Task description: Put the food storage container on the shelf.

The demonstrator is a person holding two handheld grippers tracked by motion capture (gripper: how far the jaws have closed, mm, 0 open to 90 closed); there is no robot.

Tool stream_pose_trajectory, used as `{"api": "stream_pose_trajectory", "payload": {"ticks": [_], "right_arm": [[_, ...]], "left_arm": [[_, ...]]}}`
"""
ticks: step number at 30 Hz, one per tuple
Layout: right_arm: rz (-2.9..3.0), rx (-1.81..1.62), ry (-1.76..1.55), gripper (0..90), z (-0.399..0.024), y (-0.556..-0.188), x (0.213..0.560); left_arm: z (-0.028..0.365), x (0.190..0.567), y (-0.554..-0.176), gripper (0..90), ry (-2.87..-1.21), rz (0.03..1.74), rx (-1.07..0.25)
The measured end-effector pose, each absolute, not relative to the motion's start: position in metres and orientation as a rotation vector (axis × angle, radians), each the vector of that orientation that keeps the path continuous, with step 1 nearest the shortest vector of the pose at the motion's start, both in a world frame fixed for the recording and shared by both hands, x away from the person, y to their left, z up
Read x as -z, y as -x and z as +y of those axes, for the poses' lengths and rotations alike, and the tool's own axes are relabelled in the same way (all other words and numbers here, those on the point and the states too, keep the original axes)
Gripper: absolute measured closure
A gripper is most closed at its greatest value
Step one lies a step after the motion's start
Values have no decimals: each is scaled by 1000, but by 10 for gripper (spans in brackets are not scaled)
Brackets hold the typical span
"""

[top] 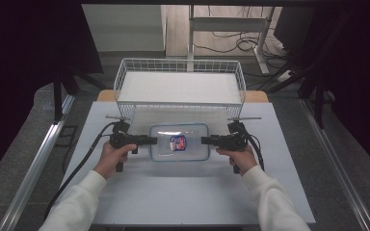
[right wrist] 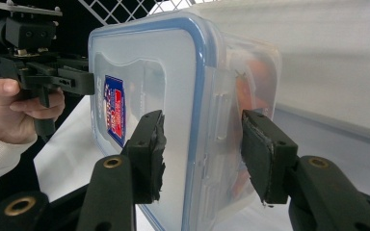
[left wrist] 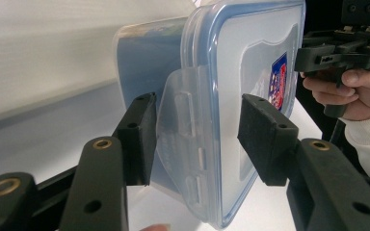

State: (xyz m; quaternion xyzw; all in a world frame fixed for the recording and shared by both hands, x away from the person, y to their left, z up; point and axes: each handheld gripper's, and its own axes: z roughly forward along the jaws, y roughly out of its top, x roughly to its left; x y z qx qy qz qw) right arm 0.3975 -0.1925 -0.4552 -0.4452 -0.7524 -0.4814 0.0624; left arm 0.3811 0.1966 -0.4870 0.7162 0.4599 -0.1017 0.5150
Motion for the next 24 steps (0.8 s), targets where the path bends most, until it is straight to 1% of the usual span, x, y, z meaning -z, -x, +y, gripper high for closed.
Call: {"api": "stream_pose_trajectory", "payload": {"ticks": [17, 24], "right_arm": [[-2241, 1467, 1362, 513, -188, -424, 476], [-2232, 1450, 1376, 508, -188, -431, 484]], "left_arm": [[201, 496, -407, 494, -1721, 1136, 233], [199, 501, -411, 493, -1712, 1158, 244]]}}
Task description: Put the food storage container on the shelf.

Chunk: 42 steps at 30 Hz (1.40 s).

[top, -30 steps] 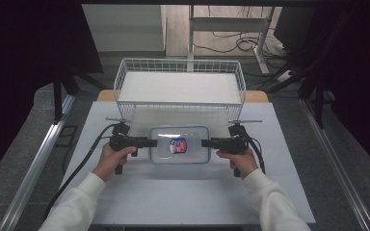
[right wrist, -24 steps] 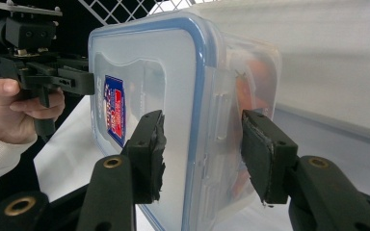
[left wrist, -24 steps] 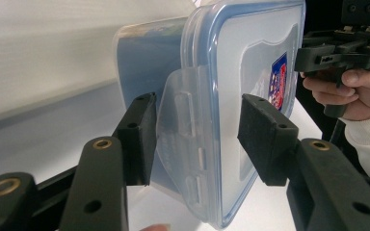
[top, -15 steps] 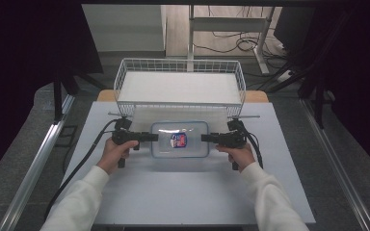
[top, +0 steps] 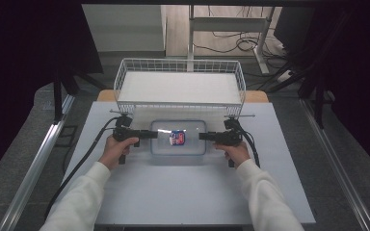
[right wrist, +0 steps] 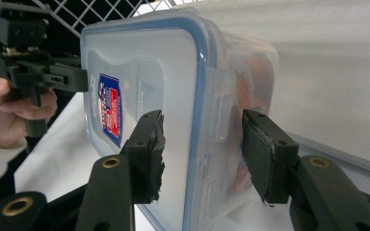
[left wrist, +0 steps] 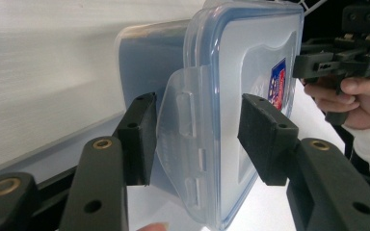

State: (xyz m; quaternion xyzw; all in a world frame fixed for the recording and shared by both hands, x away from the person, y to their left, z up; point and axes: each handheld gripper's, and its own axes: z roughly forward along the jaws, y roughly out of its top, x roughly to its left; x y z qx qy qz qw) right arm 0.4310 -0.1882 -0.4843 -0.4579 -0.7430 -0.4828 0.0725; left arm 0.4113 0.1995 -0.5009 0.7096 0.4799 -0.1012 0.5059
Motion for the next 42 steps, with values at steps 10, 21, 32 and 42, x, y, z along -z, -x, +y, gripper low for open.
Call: {"api": "stream_pose_trajectory", "payload": {"ticks": [10, 21, 32, 42], "right_arm": [[-2157, 1456, 1488, 501, -187, -434, 487], [-2179, 1499, 1597, 524, -180, -431, 488], [-2346, 1593, 1569, 408, -180, -408, 473], [-2623, 1577, 1291, 434, -189, -366, 456]], "left_arm": [[200, 506, -418, 485, -1645, 1225, 268], [196, 512, -418, 464, -1626, 1252, 245], [193, 492, -397, 353, -1661, 1218, 23], [192, 474, -344, 314, -1794, 1101, -115]]}}
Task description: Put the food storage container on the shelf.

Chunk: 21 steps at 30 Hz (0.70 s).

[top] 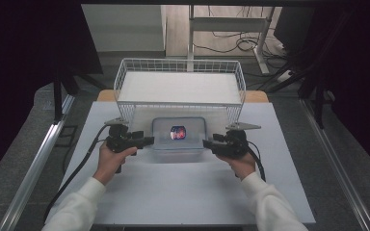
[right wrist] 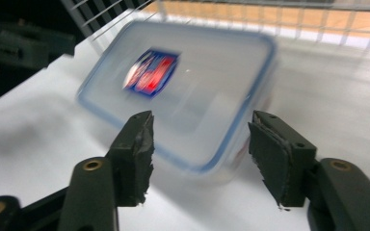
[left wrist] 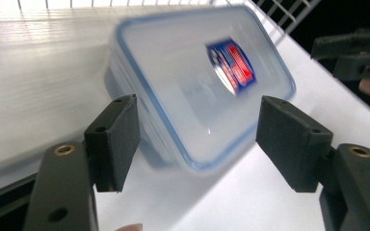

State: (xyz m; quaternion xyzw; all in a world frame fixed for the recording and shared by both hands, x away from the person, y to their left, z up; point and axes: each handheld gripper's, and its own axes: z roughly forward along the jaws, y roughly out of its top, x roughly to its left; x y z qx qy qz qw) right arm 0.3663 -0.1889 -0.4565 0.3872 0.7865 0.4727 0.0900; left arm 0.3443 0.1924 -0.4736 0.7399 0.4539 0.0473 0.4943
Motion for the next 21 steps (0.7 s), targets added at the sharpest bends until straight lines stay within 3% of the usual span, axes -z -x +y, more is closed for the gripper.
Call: {"api": "stream_pose_trajectory", "payload": {"ticks": [4, 13, 21], "right_arm": [[2387, -1416, -1110, 518, -190, -352, 459], [2575, -1186, -848, 843, -162, -327, 472], [2651, -1085, -781, 886, -131, -327, 495]], "left_arm": [[193, 478, -320, 304, -1832, 1071, -100], [190, 494, -282, 292, -1942, 1051, -88], [186, 499, -258, 284, -2005, 1030, -90]]}}
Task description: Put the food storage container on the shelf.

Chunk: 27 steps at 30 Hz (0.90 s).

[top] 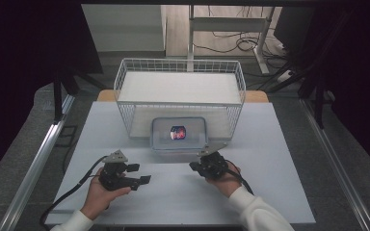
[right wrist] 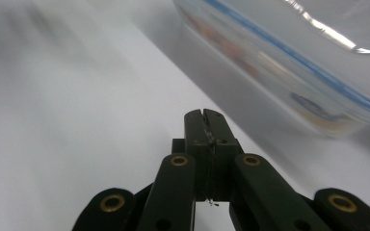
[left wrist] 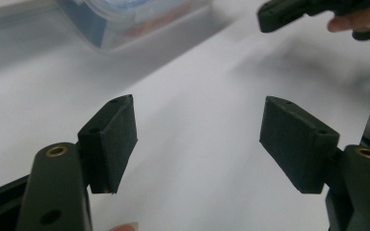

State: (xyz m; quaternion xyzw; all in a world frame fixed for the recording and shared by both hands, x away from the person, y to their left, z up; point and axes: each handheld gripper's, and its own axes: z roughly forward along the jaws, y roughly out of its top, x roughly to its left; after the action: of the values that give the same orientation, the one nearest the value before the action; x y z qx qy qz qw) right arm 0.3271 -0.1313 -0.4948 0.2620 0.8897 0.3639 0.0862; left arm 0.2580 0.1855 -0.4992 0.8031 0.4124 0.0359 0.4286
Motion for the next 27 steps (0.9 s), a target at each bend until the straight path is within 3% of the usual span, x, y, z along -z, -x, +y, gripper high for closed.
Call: {"api": "stream_pose_trajectory", "payload": {"ticks": [14, 27], "right_arm": [[2622, -965, -751, 887, -96, -348, 518], [2570, -1000, -760, 887, -81, -358, 517]], "left_arm": [[186, 502, -255, 284, -2008, 1031, -96], [187, 501, -256, 284, -2010, 1033, -99]]}}
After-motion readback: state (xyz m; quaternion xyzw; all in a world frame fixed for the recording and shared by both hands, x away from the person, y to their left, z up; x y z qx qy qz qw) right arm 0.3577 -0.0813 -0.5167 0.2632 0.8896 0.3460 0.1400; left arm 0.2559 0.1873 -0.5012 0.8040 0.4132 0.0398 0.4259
